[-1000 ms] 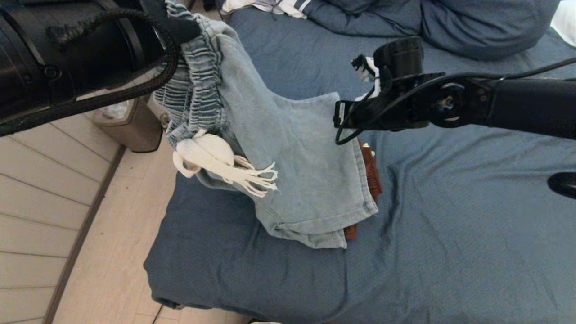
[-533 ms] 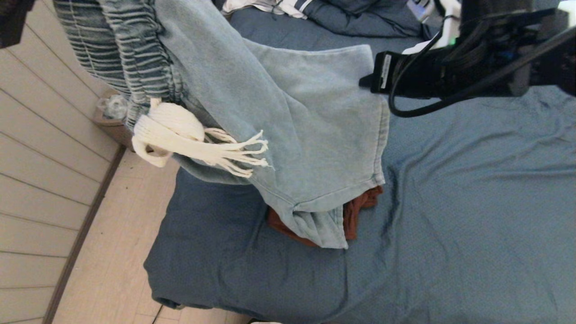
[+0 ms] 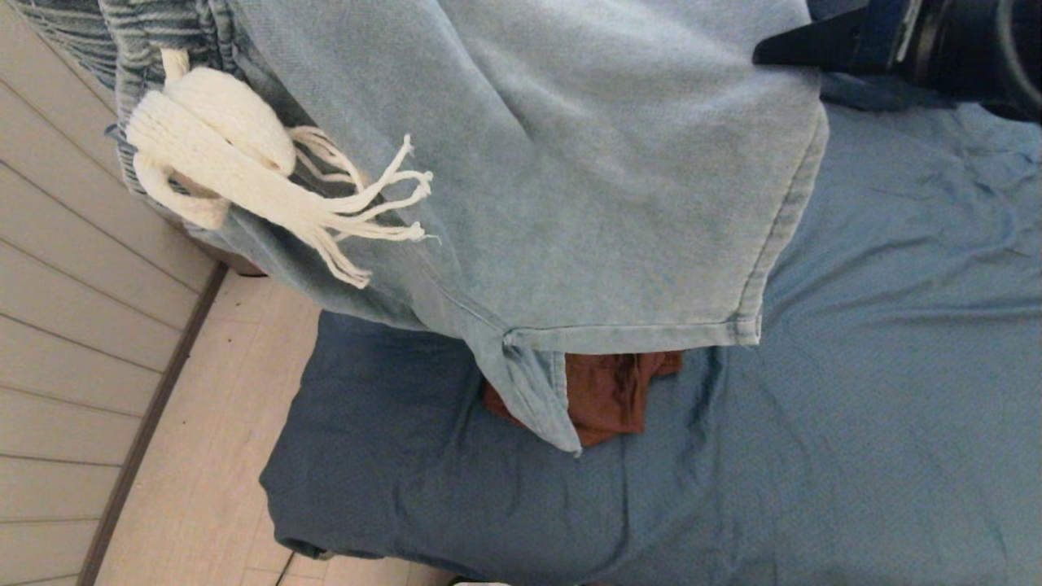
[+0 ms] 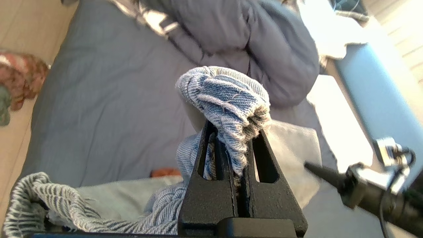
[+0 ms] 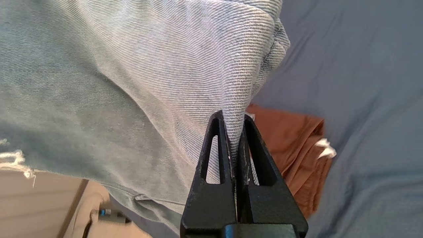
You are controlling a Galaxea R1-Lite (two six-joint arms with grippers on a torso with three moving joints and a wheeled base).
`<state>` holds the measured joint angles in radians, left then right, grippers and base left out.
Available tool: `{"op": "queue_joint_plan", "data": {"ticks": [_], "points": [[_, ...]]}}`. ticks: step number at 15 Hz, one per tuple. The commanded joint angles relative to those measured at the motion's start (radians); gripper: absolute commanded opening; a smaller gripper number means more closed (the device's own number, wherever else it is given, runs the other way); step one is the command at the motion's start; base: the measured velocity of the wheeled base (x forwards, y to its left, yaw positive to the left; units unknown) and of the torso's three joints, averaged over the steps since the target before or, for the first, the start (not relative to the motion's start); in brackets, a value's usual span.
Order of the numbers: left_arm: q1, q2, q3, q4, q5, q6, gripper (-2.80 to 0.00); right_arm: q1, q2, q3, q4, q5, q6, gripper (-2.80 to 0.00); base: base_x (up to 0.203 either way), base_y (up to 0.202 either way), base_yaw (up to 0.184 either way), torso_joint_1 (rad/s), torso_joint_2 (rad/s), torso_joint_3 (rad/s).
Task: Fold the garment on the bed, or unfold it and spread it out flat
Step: Unford the blue shorts
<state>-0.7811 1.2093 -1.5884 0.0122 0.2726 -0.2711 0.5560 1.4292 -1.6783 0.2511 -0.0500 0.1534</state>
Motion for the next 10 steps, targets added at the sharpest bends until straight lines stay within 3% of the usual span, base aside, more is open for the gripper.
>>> {"op": "queue_joint_plan", "data": {"ticks": [1,5,10], "points": [[0.000,0.065,-0.120,0.029,0.003,-0.001,-2.80,-0.008,-0.031,-0.008,0.000,0.000,0.002,-2.80,0.000,0.000,0.000,0.000,0.00,0.000],[0.001,0.202,-0.320,0.095,0.002,0.000,-2.80,-0.042,-0.038,-0.033,-0.001,-0.006,0.005,-2.80,0.000,0.000,0.000,0.000,0.00,0.000],[-0.011,0.294,-0.349,0.066,0.002,0.006,-2.80,-0.156,-0.044,-0.029,-0.007,-0.007,0.010,-2.80,0.000,0.000,0.000,0.000,0.00,0.000]]}}
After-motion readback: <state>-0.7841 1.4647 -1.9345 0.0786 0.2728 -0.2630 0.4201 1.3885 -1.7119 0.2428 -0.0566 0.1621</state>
